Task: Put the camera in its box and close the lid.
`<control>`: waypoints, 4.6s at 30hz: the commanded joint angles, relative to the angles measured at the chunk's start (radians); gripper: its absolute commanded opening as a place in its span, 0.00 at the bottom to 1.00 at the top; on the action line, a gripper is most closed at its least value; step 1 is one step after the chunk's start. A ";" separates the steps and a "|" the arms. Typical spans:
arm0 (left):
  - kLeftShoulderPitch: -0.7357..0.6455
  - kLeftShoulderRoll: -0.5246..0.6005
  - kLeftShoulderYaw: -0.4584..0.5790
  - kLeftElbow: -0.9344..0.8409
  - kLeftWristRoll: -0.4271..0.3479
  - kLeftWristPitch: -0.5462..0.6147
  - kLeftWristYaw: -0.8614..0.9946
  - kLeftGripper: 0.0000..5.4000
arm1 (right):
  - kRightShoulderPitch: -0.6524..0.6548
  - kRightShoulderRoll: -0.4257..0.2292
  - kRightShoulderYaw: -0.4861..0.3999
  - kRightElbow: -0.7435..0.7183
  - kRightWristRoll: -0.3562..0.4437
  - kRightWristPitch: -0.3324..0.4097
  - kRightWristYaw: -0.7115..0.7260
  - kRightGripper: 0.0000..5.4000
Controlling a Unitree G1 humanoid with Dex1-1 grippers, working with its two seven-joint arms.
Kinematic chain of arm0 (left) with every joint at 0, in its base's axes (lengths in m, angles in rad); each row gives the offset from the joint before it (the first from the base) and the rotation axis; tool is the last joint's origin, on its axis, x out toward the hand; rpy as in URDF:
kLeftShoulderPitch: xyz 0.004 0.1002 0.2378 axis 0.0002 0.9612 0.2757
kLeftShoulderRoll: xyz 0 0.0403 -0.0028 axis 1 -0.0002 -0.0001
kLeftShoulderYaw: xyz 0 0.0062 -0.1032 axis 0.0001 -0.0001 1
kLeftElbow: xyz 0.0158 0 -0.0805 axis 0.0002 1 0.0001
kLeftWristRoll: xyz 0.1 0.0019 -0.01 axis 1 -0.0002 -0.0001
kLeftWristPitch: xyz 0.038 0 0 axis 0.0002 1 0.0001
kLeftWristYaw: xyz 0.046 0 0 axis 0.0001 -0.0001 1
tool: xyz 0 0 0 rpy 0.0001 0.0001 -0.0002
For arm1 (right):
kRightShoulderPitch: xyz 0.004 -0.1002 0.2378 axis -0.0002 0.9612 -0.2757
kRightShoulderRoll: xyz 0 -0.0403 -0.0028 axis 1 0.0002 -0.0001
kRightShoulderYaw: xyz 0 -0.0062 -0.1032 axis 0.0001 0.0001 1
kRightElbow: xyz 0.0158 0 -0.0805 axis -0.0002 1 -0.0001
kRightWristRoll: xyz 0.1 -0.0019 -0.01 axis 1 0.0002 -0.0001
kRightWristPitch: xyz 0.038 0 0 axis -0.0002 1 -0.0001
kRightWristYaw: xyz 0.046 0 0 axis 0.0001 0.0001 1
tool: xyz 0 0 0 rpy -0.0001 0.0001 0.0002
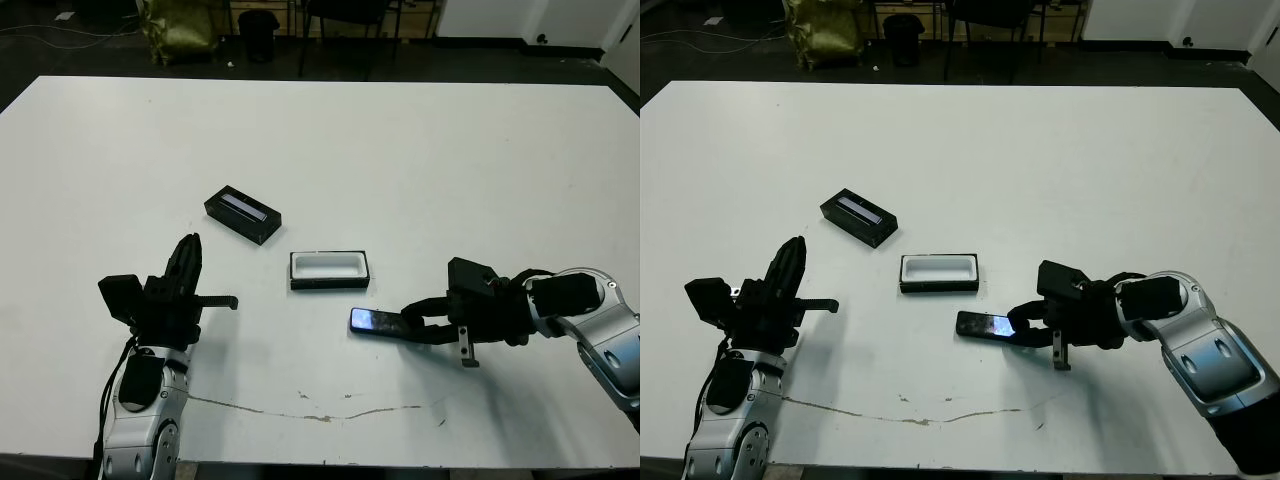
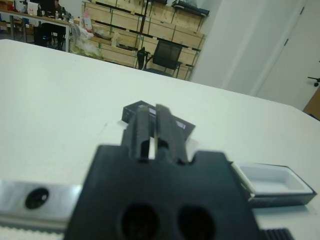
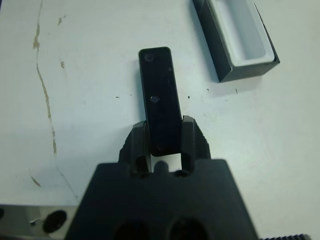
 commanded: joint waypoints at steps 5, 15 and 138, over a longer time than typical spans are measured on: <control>0.009 0.004 0.004 0.000 -0.002 0.023 0.011 0.00 | -0.031 -0.032 0.072 0.084 -0.051 0.009 0.059 0.02; 0.007 0.003 0.002 0.001 0.003 0.025 0.018 0.00 | -0.033 -0.016 0.063 0.146 -0.048 -0.038 0.051 0.02; 0.028 -0.005 0.001 -0.010 -0.020 0.044 0.023 0.00 | -0.593 0.408 0.077 0.818 -0.215 -0.237 0.225 0.00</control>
